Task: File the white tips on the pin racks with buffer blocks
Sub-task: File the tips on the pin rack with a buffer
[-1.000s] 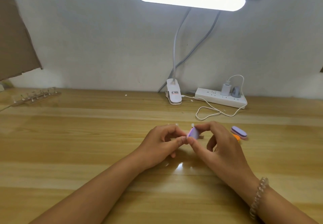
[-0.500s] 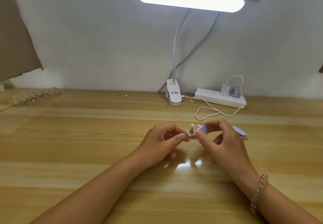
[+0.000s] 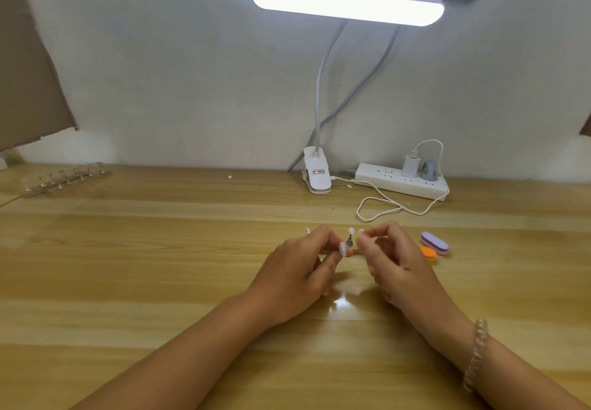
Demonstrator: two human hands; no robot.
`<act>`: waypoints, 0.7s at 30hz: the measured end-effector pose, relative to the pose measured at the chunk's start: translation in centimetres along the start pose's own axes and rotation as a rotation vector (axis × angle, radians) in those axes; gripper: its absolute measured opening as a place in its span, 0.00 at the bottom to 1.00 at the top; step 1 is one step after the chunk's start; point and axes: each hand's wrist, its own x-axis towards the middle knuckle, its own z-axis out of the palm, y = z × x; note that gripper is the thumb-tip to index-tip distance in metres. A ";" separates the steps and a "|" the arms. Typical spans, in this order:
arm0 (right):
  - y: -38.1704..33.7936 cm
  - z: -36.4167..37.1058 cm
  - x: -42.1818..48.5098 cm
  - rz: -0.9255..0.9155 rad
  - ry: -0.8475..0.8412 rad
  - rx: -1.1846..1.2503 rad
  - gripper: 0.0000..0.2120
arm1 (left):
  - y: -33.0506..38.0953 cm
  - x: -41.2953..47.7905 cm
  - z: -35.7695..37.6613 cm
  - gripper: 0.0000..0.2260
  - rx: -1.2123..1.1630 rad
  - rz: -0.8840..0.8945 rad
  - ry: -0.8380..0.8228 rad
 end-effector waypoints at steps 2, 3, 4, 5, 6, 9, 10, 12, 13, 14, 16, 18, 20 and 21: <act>0.3 0.2 -0.4 -0.152 -0.045 -0.192 0.06 | 0.0 0.0 -0.1 0.02 -0.019 0.006 0.018; 0.4 0.2 -0.4 -0.206 -0.049 -0.276 0.07 | -0.1 0.0 -0.2 0.02 -0.032 0.010 0.031; 0.4 0.2 -0.4 -0.248 -0.031 -0.336 0.08 | -0.1 0.1 -0.3 0.02 -0.039 0.015 0.043; 0.4 0.2 -0.4 -0.281 -0.008 -0.373 0.08 | -0.1 0.1 -0.3 0.03 -0.034 0.019 0.048; 0.4 0.1 -0.4 -0.305 0.013 -0.404 0.08 | -0.2 0.1 -0.2 0.03 -0.022 0.022 0.047; 0.5 0.0 -0.4 -0.345 0.027 -0.481 0.08 | -0.3 0.1 -0.2 0.04 0.009 0.012 0.033; 0.5 0.0 -0.4 -0.343 0.025 -0.489 0.08 | -0.2 0.1 -0.3 0.05 0.022 0.012 0.033; 0.5 -0.1 -0.3 -0.318 0.046 -0.464 0.08 | 0.0 0.1 -0.2 0.06 0.075 0.017 0.056; 0.6 -0.1 -0.3 -0.302 0.067 -0.438 0.08 | 0.2 0.1 -0.2 0.07 0.111 0.006 0.085; 0.6 -0.2 -0.2 -0.282 0.087 -0.415 0.08 | 0.1 0.1 -0.2 0.08 0.155 -0.014 0.136; 0.7 -0.5 0.0 -0.247 0.108 -0.401 0.08 | -0.2 0.3 -0.3 0.11 0.269 -0.080 0.285; 0.7 -0.9 0.1 -0.230 0.108 -0.416 0.08 | -0.7 0.5 -0.8 0.15 0.341 -0.219 0.346; 0.7 -1.0 0.0 -0.215 0.098 -0.449 0.08 | -1.1 0.7 -1.1 0.19 0.343 -0.379 0.252; 0.6 -1.0 0.0 -0.208 0.094 -0.463 0.08 | -1.3 0.7 -1.1 0.20 0.342 -0.414 0.192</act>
